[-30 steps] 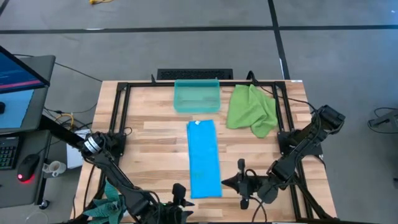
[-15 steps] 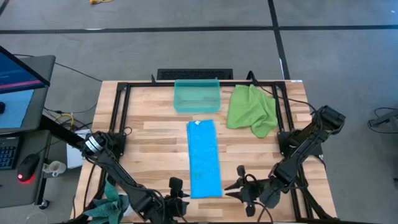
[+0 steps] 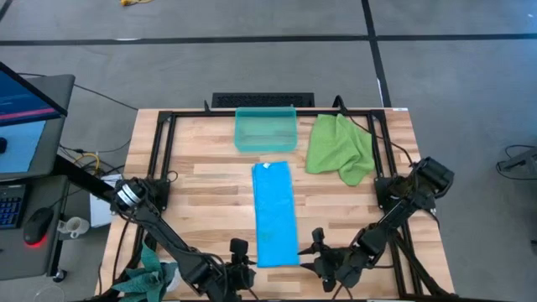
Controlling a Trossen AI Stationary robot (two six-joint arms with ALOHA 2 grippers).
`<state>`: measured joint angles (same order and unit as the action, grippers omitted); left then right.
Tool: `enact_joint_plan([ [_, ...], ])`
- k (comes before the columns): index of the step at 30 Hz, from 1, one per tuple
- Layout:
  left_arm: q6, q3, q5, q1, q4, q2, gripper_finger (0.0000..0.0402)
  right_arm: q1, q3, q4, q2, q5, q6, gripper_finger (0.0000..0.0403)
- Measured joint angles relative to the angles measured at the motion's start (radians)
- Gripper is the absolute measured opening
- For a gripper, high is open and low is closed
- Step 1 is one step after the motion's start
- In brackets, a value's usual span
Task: Roll microfiber towels into tight, uniform cylinder then place into a basket
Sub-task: Fold the blue microfiber cloth
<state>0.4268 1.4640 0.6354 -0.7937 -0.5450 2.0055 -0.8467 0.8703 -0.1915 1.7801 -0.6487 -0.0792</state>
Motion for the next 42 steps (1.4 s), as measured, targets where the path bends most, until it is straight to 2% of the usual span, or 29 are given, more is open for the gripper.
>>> enact_joint_plan([
  [7,-0.039,-0.005,-0.048,0.015,0.073,0.085,0.0128,0.033,0.034,-0.030,0.015,0.077,0.007,0.0205],
  [18,-0.040,-0.017,-0.178,0.047,0.071,0.093,0.0128,0.067,0.046,-0.030,0.021,0.111,0.009,0.0202],
  [27,-0.096,-0.042,-0.188,0.084,0.109,0.093,0.0128,0.105,0.045,-0.026,0.087,0.255,0.008,0.0203],
  [34,-0.159,-0.042,-0.282,0.127,0.134,0.093,0.0128,0.141,0.045,-0.025,0.089,0.364,-0.012,0.0203],
  [42,-0.187,-0.042,-0.307,0.163,0.138,0.101,0.0128,0.162,0.041,0.012,0.121,0.404,-0.061,0.0205],
])
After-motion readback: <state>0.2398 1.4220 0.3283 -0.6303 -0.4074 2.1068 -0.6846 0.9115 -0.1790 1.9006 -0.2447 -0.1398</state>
